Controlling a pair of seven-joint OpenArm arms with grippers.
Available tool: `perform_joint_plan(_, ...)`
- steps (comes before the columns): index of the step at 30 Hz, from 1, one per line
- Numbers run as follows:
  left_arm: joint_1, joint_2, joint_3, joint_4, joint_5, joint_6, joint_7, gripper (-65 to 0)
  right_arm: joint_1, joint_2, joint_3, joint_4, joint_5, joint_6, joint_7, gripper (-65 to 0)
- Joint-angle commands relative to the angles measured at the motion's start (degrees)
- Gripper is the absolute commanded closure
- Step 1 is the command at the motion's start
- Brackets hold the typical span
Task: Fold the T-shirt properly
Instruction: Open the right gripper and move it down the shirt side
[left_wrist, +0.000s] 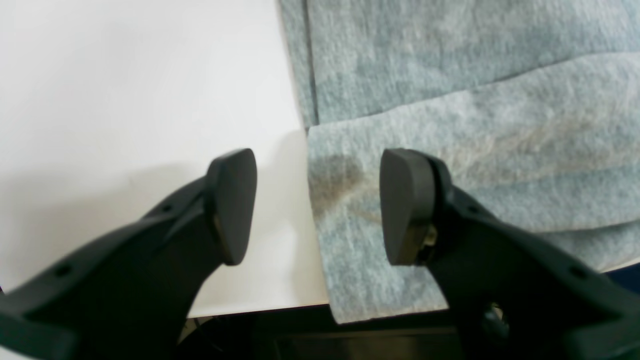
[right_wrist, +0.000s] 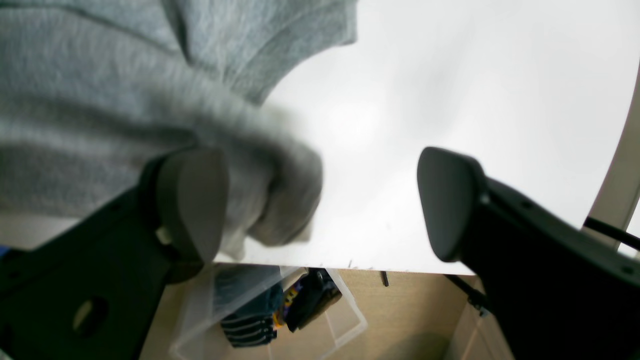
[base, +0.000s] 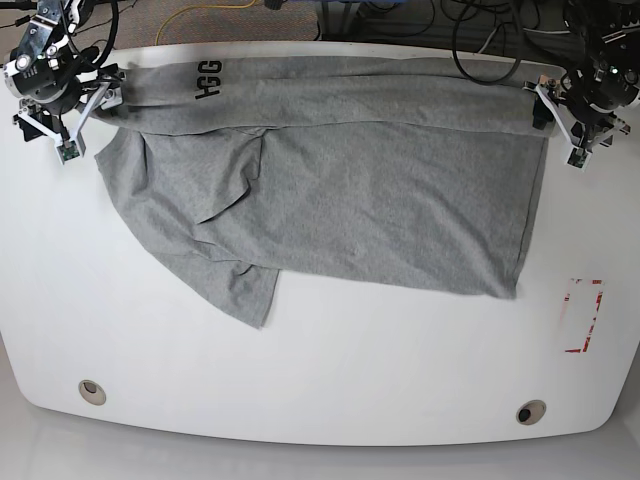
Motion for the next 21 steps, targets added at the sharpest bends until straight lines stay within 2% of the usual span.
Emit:
perform_joint_plan(1,0.0,-0.9,-0.3,1.1,-0.3,0.0,-0.2,-36.5,0.4,1.1,0.6,0.9,-0.2,-0.1,0.0,-56.6)
perform_joint_plan(9,-0.1,-1.1,-0.3,1.1,-0.3,0.0,-0.5,-36.5,0.5,0.5,1.9,0.9,0.2,-0.1,-2.9,-56.6)
perform_joint_plan(12,-0.1,-0.8,-0.3,1.1,-0.3,0.0,-0.5,-36.5,2.5,-1.5,2.2,0.9,1.9,-0.1,-2.9,-56.0)
perform_joint_plan(14,-0.6,-0.8,-0.1,1.1,-0.3,0.0,-0.5,-36.5,3.4,-2.4,2.3,0.9,3.8,-0.1,-3.2,-53.1)
perform_joint_plan(17,-1.8,-0.8,0.7,1.0,-0.1,0.0,-0.4,-36.5,4.1,-3.8,2.3,0.9,7.4,-0.1,-3.6,-44.9)
perform_joint_plan(21,-2.3,-0.8,0.8,0.8,0.1,0.0,-0.4,-36.5,4.6,-6.1,2.3,0.7,12.3,-0.1,-4.6,-27.6)
